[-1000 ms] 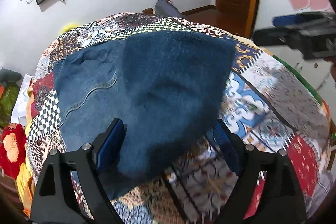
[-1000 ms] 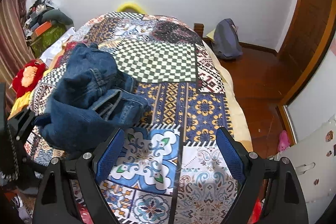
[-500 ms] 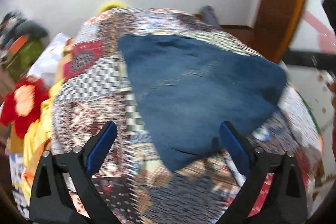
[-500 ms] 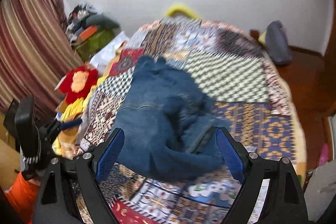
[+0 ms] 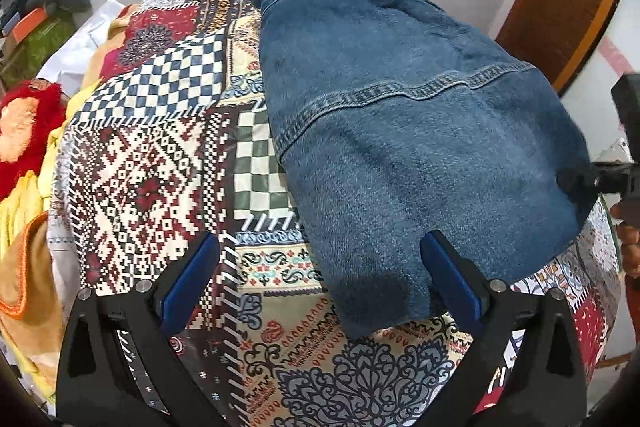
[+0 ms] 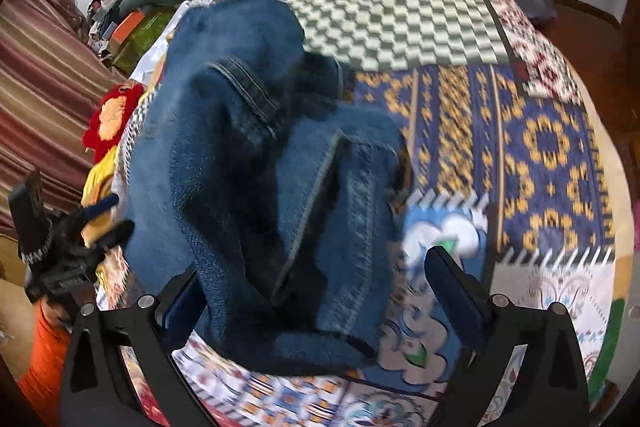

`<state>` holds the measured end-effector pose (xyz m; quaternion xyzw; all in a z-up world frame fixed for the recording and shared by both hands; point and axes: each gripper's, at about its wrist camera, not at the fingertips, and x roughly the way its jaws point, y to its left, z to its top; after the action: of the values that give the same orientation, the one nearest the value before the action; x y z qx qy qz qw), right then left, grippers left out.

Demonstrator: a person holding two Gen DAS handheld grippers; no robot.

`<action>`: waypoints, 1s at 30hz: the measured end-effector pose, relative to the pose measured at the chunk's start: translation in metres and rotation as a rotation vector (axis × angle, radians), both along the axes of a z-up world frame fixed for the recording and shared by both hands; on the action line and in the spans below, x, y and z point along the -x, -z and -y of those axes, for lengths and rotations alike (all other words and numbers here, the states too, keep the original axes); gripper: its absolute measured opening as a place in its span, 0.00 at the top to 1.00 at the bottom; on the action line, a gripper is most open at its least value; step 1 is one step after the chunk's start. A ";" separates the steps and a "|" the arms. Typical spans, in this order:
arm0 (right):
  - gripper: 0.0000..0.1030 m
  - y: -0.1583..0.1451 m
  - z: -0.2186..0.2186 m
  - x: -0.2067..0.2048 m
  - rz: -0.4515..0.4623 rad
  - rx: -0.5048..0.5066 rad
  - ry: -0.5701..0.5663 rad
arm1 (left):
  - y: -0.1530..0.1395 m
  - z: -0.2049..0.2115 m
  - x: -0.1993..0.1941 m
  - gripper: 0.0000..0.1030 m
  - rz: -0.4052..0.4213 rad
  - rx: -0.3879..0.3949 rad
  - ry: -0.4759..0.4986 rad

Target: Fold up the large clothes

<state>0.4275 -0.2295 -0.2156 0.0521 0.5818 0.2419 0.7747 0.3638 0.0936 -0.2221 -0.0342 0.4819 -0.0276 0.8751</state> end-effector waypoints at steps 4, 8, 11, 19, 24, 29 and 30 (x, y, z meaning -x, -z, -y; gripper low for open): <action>0.02 0.011 0.022 0.009 -0.027 -0.050 0.030 | 0.001 0.002 0.001 0.00 0.016 -0.016 0.011; 0.02 0.007 0.032 0.010 -0.035 -0.030 0.051 | -0.001 -0.001 -0.003 0.00 -0.012 -0.005 0.011; 0.02 -0.014 0.029 0.011 0.021 0.018 0.044 | -0.011 -0.003 -0.008 0.00 -0.008 -0.054 0.015; 0.02 -0.070 -0.012 -0.017 0.134 -0.038 -0.012 | -0.056 0.002 -0.046 0.00 0.126 -0.185 0.053; 0.02 -0.067 -0.054 -0.059 0.104 -0.045 -0.036 | -0.059 0.006 -0.091 0.00 0.123 -0.156 0.081; 0.02 -0.032 -0.064 -0.096 0.018 0.004 -0.006 | -0.033 0.001 -0.133 0.00 0.091 -0.210 0.042; 0.02 -0.026 -0.062 -0.099 0.010 0.019 -0.001 | -0.025 0.000 -0.139 0.00 0.083 -0.241 0.029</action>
<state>0.5266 -0.1679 -0.1892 0.0433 0.5802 0.2370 0.7780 0.5031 0.0939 -0.1970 0.0792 0.4458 0.0166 0.8915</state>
